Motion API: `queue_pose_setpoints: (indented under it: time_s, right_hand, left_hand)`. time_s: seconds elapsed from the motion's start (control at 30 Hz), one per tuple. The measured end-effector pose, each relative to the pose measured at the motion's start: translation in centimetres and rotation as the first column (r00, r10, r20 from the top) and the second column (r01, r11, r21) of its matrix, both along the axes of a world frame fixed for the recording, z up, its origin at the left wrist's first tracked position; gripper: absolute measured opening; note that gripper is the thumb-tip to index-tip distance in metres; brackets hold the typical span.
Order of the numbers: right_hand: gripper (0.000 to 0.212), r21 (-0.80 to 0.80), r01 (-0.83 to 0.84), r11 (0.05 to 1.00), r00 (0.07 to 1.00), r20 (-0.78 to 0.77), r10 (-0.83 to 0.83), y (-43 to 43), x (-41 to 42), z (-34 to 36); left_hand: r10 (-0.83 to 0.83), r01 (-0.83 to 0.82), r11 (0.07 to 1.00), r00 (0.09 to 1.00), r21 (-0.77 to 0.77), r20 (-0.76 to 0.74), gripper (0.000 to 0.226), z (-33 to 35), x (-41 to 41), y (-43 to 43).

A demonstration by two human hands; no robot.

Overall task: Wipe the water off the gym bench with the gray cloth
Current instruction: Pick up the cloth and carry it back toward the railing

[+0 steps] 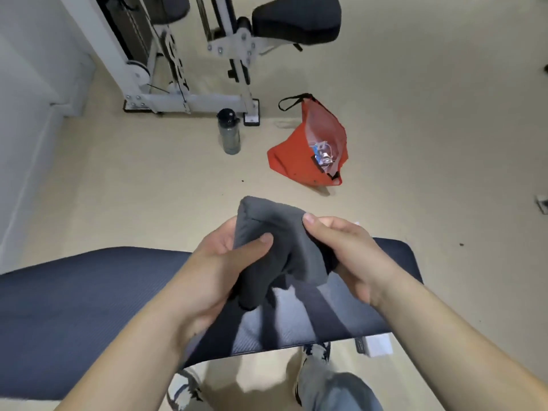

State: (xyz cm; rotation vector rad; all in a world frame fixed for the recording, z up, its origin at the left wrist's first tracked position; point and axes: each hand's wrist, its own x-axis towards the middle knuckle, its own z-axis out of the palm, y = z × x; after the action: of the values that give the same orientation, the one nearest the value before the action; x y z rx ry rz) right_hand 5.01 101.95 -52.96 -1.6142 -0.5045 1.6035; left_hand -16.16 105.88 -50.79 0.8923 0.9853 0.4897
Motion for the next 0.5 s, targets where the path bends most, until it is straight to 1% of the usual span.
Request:
queue_pose_setpoints:
  time_s: [0.07,0.1,0.17,0.23,0.27,0.33,0.4,0.43,0.5]
  right_hand:
    - [0.029,0.015,0.036,0.999,0.999,-0.014,-0.036,-1.8,1.7,6.3]
    - [0.029,0.021,0.056,0.998,0.997,-0.048,-0.055,-2.9,2.5,9.2]
    - [0.039,-0.016,0.117,0.993,0.980,-0.161,-0.118,-5.2,4.0,14.3]
    - [0.050,-0.080,0.197,0.977,0.943,-0.258,-0.211,-7.7,5.3,18.6]
    - [0.053,-0.094,0.243,0.966,0.920,-0.295,-0.260,-9.3,5.8,20.5]
    - [0.056,-0.087,0.363,0.928,0.845,-0.389,-0.367,-13.0,6.6,23.6]
    - [0.054,-0.086,0.529,0.844,0.732,-0.458,-0.505,-17.4,7.3,25.9]
    - [0.052,-0.074,0.623,0.778,0.667,-0.468,-0.579,-20.0,7.7,26.8]
    - [0.048,-0.016,0.755,0.655,0.582,-0.443,-0.682,-25.6,8.5,28.3]
  left_hand:
    - [-0.002,0.002,1.000,0.999,0.001,0.036,0.024,6.8,2.0,-0.9]
    - [-0.008,0.009,1.000,0.998,-0.006,0.061,0.027,10.0,3.1,-1.3]
    - [-0.031,0.036,0.999,0.991,-0.035,0.127,0.031,16.2,5.5,-2.6]
    - [-0.042,0.062,0.994,0.979,-0.093,0.202,0.034,21.2,7.9,-4.1]
    - [-0.041,0.074,0.989,0.970,-0.130,0.240,0.037,23.2,9.0,-5.0]
    - [-0.070,0.134,0.970,0.952,-0.201,0.298,0.040,26.4,11.3,-7.0]
    - [-0.170,0.258,0.934,0.929,-0.247,0.330,0.041,28.3,13.7,-9.5]
    - [-0.240,0.335,0.906,0.911,-0.261,0.335,0.041,29.1,15.0,-11.2]
    - [-0.384,0.477,0.836,0.862,-0.272,0.330,0.038,30.1,17.4,-14.7]
